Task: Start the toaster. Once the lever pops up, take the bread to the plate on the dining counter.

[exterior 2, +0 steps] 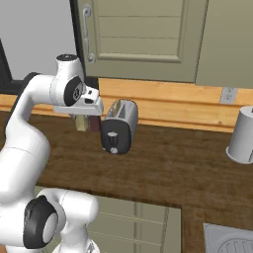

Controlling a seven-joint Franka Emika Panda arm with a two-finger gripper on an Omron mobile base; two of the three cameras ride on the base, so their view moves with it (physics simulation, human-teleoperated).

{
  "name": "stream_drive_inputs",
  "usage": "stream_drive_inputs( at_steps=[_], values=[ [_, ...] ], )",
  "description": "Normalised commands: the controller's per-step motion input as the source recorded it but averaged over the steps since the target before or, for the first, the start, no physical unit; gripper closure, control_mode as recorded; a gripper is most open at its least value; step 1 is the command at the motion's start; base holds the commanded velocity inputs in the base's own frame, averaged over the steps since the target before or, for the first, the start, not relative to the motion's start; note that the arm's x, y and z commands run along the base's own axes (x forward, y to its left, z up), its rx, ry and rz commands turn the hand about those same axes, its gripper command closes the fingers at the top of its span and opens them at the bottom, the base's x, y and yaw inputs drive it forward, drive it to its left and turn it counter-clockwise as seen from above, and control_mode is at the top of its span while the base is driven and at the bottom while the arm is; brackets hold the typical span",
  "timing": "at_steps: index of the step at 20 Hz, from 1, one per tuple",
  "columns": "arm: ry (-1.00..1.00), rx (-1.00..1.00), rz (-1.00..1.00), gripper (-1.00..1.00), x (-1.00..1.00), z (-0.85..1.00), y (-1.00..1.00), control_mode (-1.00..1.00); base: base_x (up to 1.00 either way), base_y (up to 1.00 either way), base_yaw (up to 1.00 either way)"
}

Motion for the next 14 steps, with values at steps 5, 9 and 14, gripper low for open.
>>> stream_drive_inputs(
  at_steps=[5,9,14],
  values=[
    [-0.01,0.01,0.0,-1.0,-0.22,-0.06,-0.23,-1.0,0.0,0.0,0.0],
    [-0.03,0.0,0.0,-1.0,-0.09,-0.3,-0.53,-1.0,0.0,0.0,0.0],
    [0.0,0.0,0.0,-1.0,0.14,-0.34,-0.5,-1.0,0.0,0.0,0.0]
  ],
)
